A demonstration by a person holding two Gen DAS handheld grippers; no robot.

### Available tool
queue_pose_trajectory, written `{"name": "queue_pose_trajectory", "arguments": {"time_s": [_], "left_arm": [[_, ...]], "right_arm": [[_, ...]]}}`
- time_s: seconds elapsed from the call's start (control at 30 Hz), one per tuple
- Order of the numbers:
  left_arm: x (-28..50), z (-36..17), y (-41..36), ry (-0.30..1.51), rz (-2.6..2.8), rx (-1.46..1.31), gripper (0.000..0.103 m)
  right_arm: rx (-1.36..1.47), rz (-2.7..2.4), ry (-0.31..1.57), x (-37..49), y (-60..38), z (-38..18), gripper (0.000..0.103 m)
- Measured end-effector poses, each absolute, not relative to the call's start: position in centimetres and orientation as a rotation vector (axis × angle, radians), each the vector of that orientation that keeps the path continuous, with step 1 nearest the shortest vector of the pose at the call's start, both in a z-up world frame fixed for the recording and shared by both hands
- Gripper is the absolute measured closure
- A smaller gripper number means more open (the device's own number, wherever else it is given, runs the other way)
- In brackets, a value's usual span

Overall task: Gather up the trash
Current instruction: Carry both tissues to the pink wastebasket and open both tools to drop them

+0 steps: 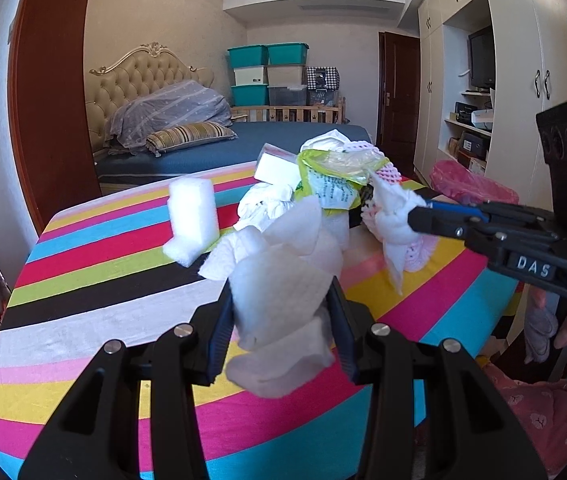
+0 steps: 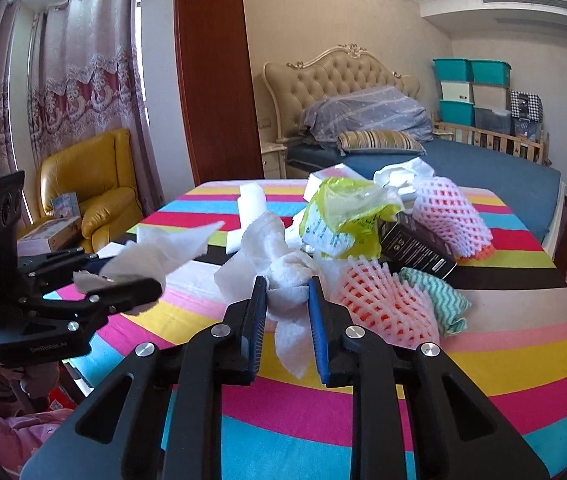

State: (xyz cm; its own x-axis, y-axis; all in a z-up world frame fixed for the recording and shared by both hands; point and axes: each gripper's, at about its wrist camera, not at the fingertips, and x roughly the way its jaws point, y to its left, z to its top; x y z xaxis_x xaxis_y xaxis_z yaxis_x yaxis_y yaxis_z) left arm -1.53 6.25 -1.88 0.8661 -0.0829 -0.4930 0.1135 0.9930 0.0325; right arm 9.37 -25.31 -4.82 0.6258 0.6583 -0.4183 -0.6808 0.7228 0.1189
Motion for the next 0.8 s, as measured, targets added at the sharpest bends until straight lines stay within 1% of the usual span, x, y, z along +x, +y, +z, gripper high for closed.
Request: {"name": "queue_pose_trajectory", "arguments": {"time_s": [0.13,0.23,0.47,0.8], "left_arm": [[-1.9,-1.5,5.4,0.500,-0.113,0.083,0.060],[-1.7,-1.0,5.0,0.487,-0.117,0.095,0.060],[-1.7,-0.2,3.7,0.470,-0.139,0.116,0.060],[0.6,1.0,-1.0,0.445,-0.248,0.123,0.060]], "right_arm": [[0.072,0.798,0.458,10.0,-27.3,-3.8,0.081],[0.112,0.809,0.440,9.9,-28.2,-2.9,0.081],[0.103,0.732,0.362,9.9,-30.9,-1.3,0.081],[0.048,0.521,0.349,10.5,-35.9,-1.5,0.081]]}}
